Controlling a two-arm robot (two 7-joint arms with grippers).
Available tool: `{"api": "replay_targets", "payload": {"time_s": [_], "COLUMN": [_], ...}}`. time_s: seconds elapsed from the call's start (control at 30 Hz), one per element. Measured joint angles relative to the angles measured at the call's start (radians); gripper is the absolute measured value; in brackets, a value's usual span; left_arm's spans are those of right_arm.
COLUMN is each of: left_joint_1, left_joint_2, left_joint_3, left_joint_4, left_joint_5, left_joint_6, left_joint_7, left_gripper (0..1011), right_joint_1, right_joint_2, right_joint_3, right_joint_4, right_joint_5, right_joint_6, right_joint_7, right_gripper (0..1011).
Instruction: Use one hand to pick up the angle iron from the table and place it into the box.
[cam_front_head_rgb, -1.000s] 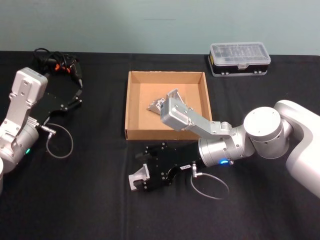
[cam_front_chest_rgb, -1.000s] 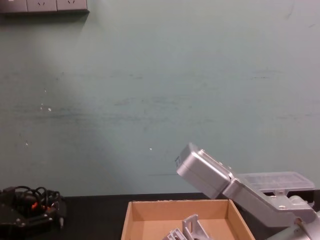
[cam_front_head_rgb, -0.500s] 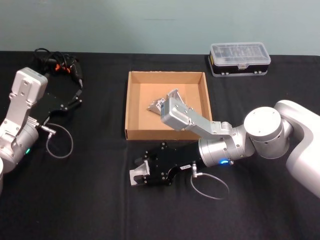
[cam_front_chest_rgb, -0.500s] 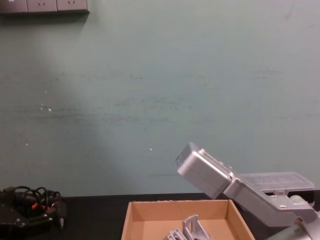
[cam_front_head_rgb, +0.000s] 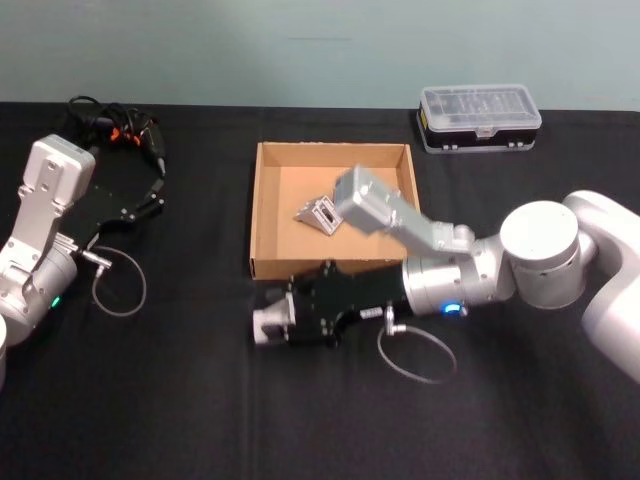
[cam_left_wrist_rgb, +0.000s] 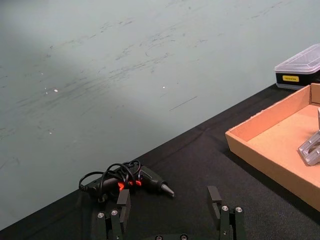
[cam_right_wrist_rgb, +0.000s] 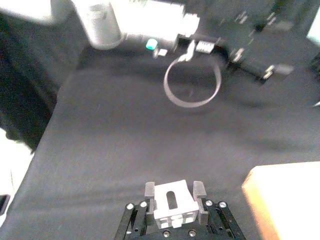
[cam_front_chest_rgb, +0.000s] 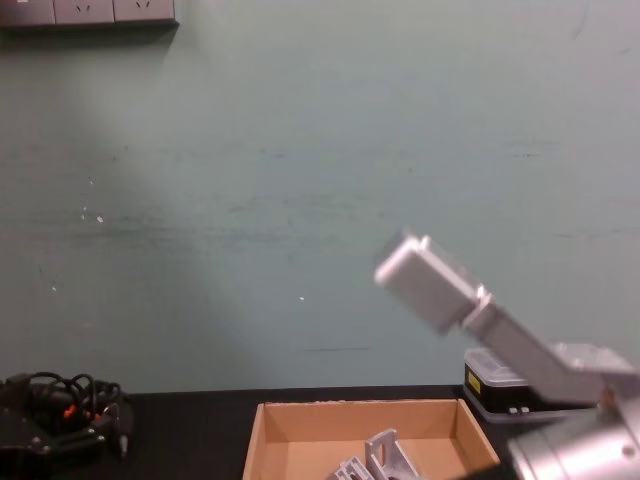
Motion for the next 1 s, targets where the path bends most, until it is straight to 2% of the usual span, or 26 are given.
{"api": "replay_targets", "payload": {"time_s": [0.2, 0.3, 0.33, 0.43, 0.6, 0.8, 1.0], "left_joint_1": [0.0, 0.0, 0.0, 0.0, 0.0, 0.0, 0.0], "left_joint_2": [0.0, 0.0, 0.0, 0.0, 0.0, 0.0, 0.0], "left_joint_3": [0.0, 0.0, 0.0, 0.0, 0.0, 0.0, 0.0], "left_joint_4": [0.0, 0.0, 0.0, 0.0, 0.0, 0.0, 0.0], "left_joint_5": [0.0, 0.0, 0.0, 0.0, 0.0, 0.0, 0.0], "left_joint_6": [0.0, 0.0, 0.0, 0.0, 0.0, 0.0, 0.0], "left_joint_7": [0.0, 0.0, 0.0, 0.0, 0.0, 0.0, 0.0], "left_gripper": [1000, 1000, 1000, 1000, 1000, 1000, 1000], "right_joint_1": [-0.003, -0.009, -0.009, -0.011, -0.012, -0.003, 0.001], "right_joint_2": [0.001, -0.004, -0.004, -0.012, -0.023, -0.016, -0.001], "right_joint_3": [0.056, 0.105, 0.105, 0.141, 0.181, 0.196, 0.206], "right_joint_4": [-0.028, -0.036, -0.036, -0.027, 0.005, 0.027, 0.037], "right_joint_5": [0.048, 0.068, 0.068, 0.061, 0.031, 0.015, 0.005], "right_joint_6": [0.003, 0.004, 0.004, 0.018, 0.061, 0.104, 0.143], "right_joint_7": [-0.051, -0.124, -0.124, -0.211, -0.313, -0.324, -0.302], "right_gripper": [468, 468, 468, 468, 468, 468, 468]}}
